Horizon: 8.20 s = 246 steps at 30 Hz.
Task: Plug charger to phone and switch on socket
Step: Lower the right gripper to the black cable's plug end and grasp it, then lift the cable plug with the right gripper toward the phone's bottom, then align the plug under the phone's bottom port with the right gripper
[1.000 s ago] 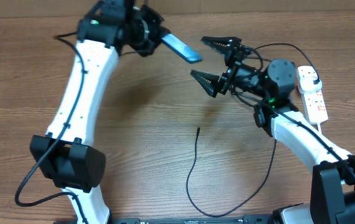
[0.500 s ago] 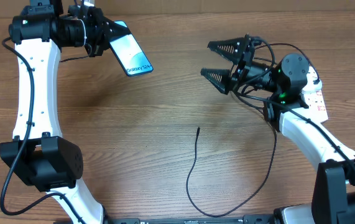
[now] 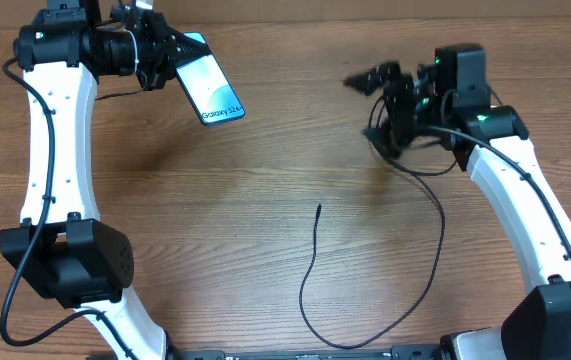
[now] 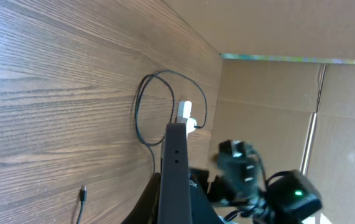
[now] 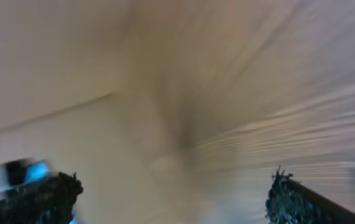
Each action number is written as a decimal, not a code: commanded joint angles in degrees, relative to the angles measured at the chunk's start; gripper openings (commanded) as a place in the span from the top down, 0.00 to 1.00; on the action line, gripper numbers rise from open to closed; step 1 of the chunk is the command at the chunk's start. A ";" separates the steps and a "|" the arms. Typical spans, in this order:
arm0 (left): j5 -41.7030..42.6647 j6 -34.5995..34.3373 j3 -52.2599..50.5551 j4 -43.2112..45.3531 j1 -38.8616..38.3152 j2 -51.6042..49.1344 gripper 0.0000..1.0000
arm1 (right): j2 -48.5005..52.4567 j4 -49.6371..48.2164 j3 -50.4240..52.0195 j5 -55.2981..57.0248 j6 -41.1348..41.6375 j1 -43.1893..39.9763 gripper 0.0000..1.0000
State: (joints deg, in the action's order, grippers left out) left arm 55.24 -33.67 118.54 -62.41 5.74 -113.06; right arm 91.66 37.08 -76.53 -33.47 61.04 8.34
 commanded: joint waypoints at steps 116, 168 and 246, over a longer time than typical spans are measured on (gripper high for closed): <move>19.56 -14.49 0.11 30.14 0.63 0.57 0.96 | 18.49 -83.93 5.90 -41.44 16.02 18.03 0.96; 19.34 -8.70 0.11 31.36 -1.97 0.57 0.96 | 18.49 -106.27 5.90 -30.40 28.57 17.29 0.96; 16.09 -14.21 0.11 30.73 -4.33 0.57 0.96 | 18.49 -105.55 5.90 -14.38 29.00 15.61 0.96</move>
State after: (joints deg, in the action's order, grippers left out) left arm 67.18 -46.46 118.45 -31.07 2.79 -113.06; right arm 110.54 -68.14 -69.87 -60.31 90.02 24.80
